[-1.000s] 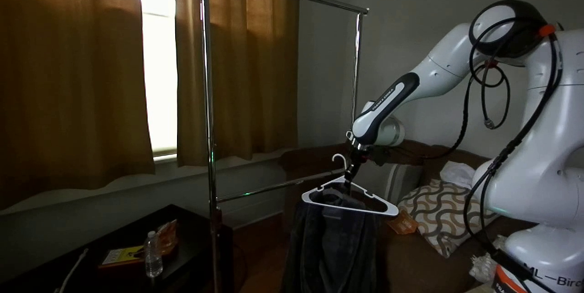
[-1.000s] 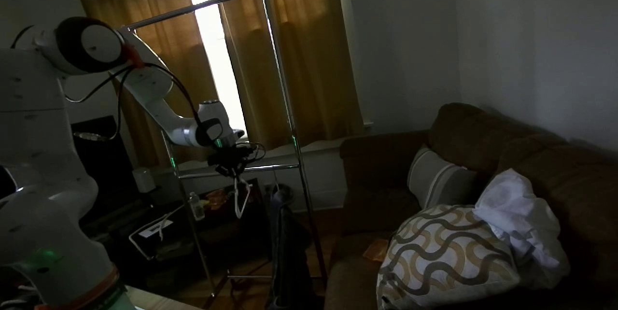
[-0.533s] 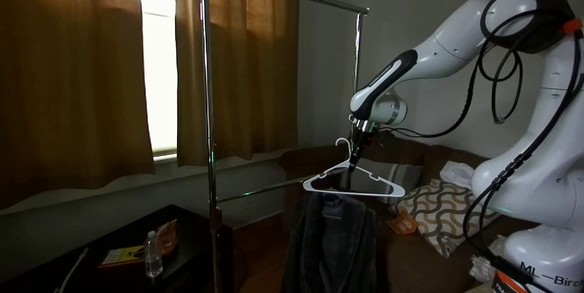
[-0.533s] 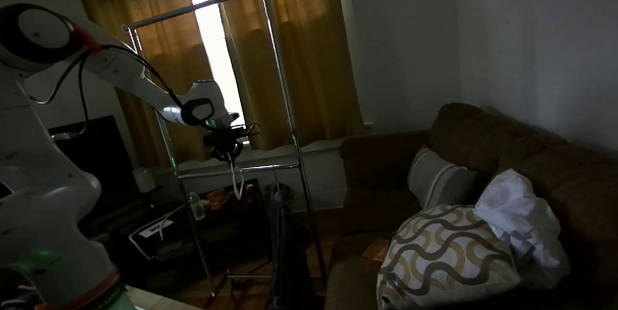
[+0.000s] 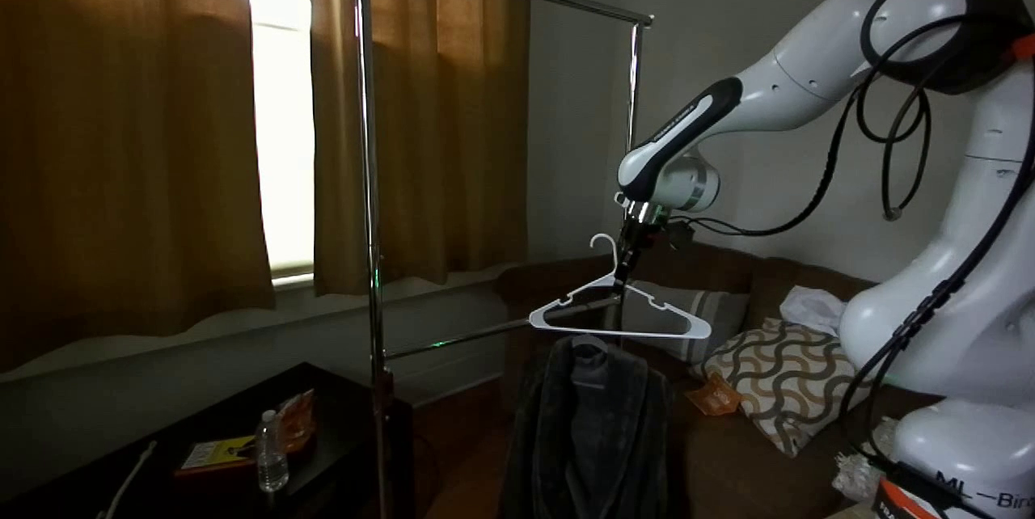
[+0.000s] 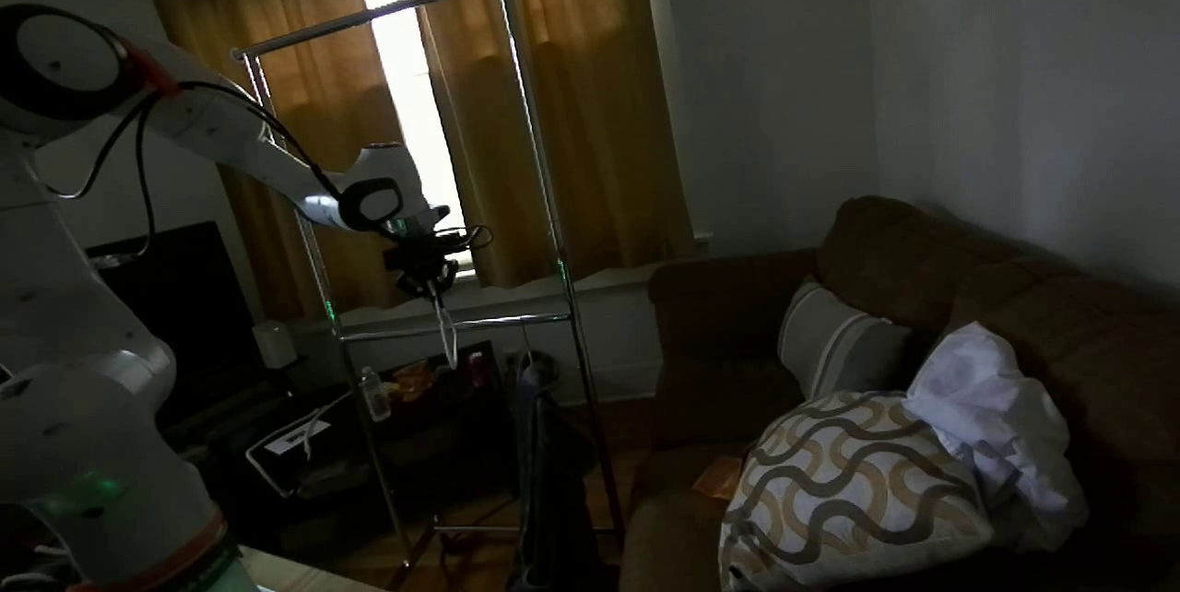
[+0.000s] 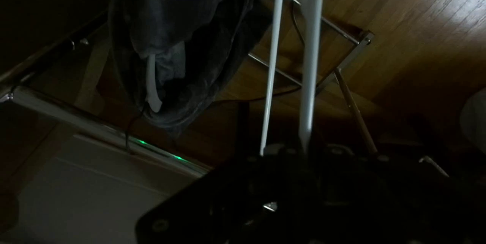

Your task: Move the white hanger from the bottom rod to the top rod

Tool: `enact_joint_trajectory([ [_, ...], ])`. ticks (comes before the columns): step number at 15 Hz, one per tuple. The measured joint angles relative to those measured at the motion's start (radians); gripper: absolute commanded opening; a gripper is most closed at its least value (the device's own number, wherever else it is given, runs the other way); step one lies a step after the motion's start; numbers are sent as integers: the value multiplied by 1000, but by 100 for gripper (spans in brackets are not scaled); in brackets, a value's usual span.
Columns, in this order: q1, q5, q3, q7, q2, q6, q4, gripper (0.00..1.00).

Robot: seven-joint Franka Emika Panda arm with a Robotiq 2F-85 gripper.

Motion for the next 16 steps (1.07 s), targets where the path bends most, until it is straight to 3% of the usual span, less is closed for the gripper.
enact_joint_trajectory([
  [5, 365, -17, -341, -38, -46, -109, 84, 2],
  [7, 465, -48, -443, -34, -80, -176, 107, 2],
  [11, 572, -124, -553, 15, -128, -228, 152, 2],
  [16, 643, -180, -599, 126, -164, -242, 226, 2],
])
